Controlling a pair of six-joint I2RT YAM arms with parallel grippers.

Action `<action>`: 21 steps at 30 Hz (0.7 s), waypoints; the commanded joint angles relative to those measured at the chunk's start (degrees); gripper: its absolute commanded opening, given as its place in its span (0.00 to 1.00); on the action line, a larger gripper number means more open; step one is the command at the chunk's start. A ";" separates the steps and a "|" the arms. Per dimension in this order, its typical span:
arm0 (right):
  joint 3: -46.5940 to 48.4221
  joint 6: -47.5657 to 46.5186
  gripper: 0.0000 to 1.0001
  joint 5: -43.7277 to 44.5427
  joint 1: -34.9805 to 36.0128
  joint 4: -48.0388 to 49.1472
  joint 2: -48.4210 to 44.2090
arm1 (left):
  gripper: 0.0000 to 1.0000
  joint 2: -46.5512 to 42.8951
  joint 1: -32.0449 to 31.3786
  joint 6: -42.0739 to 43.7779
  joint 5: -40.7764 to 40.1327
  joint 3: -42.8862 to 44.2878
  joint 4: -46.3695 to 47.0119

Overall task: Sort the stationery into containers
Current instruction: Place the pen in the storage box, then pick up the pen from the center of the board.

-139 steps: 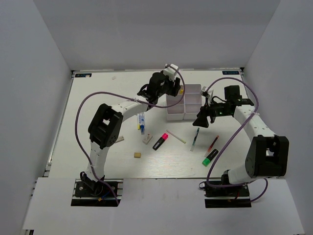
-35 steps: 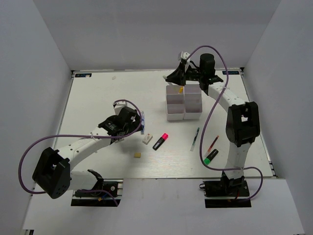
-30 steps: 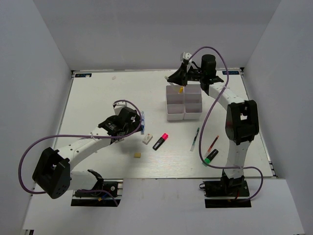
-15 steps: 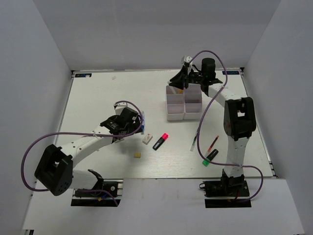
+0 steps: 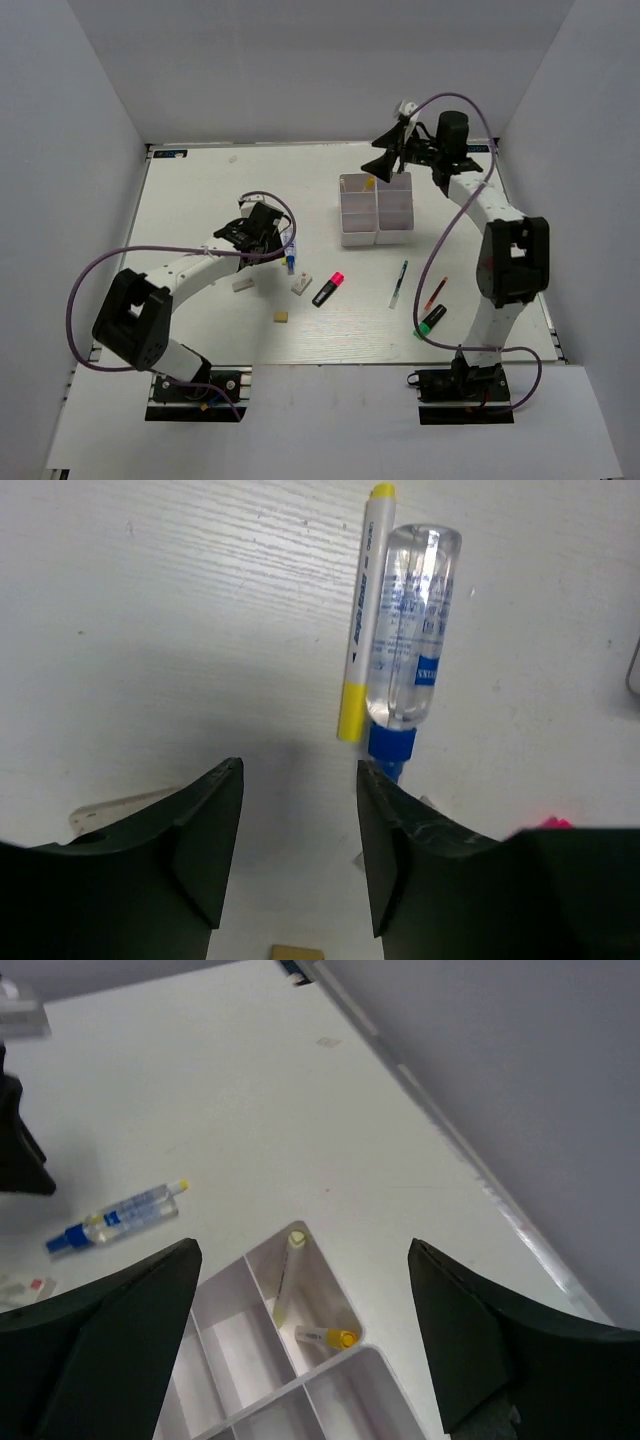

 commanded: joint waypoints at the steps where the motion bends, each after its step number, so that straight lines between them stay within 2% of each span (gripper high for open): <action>1: -1.29 2.17 0.90 9.05 -2.15 -6.73 -7.89 | 0.59 3.76 2.07 2.39 4.62 3.51 2.64; 4: -2.44 0.52 0.90 8.85 -4.52 -16.31 -10.97 | 0.59 7.01 3.57 3.80 8.05 5.18 5.53; 6: -6.73 0.07 0.90 6.91 -5.06 -17.58 -13.95 | 0.60 8.77 4.10 5.03 10.24 6.06 6.86; 9: -14.73 -1.24 0.80 5.49 -6.55 -16.62 -19.22 | 0.62 12.73 4.63 5.55 11.30 8.96 6.86; 11: -18.50 -1.86 0.70 4.10 -6.64 -17.05 -21.50 | 0.65 14.23 5.15 5.56 11.84 10.98 6.86; 14: -20.98 -1.95 0.65 2.42 -6.82 -17.76 -23.10 | 0.65 16.42 5.16 6.17 11.84 12.65 6.33; 21: -23.44 -2.04 0.65 1.36 -6.82 -18.29 -24.68 | 0.65 19.24 5.68 7.32 11.84 14.76 5.10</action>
